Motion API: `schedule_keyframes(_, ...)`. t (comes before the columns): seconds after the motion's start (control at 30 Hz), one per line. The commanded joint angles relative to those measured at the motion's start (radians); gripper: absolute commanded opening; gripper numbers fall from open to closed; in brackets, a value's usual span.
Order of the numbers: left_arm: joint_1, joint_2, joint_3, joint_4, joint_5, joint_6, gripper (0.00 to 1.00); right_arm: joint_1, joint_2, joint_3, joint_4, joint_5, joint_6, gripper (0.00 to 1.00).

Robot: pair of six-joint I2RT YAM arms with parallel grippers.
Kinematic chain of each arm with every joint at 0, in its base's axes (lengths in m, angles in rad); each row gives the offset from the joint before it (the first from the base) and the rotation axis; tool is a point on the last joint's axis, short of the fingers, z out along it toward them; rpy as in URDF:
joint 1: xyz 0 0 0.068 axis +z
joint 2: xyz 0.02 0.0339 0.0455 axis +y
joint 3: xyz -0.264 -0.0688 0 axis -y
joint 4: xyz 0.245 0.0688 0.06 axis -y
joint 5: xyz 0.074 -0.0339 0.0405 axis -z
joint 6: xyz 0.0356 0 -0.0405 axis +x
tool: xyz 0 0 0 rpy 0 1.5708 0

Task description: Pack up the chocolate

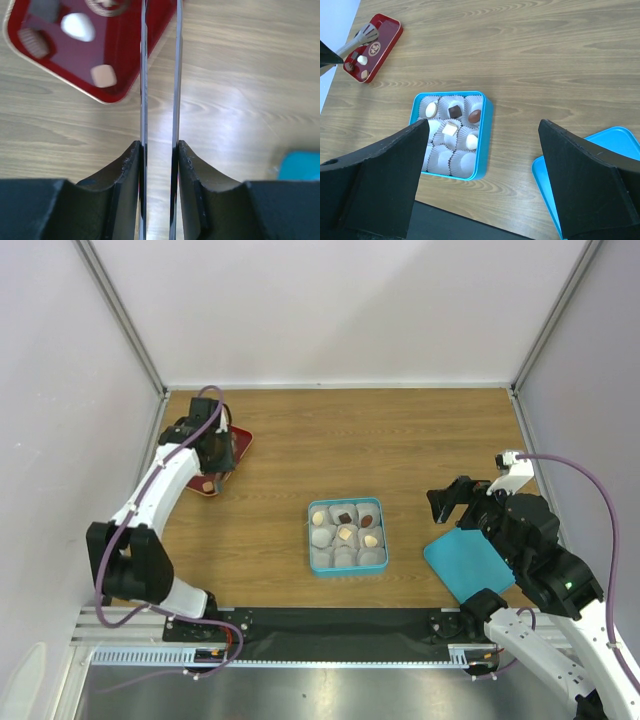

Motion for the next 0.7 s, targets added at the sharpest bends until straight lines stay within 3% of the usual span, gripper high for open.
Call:
schedule_keyframes(0.0, -0.049, -0.088, 0.039, -0.027, 0.037, 0.021, 0.29, -0.004, 0.001, 0.009, 0.024, -0.002, 0.01, 0.97)
schedule_keyframes(0.23, -0.217, -0.216, -0.041, -0.057, 0.226, 0.033, 0.3, -0.004, 0.038, 0.003, 0.043, 0.022, -0.01, 0.97)
schedule_keyframes(0.53, -0.533, -0.386, -0.081, -0.193, 0.179, -0.031, 0.29, -0.01, 0.068, 0.02, 0.049, 0.015, -0.007, 0.97)
schedule_keyframes(0.67, -0.592, -0.461, -0.079, -0.234, 0.194, -0.06, 0.29, -0.01, 0.07, 0.02, 0.038, 0.015, 0.007, 0.97)
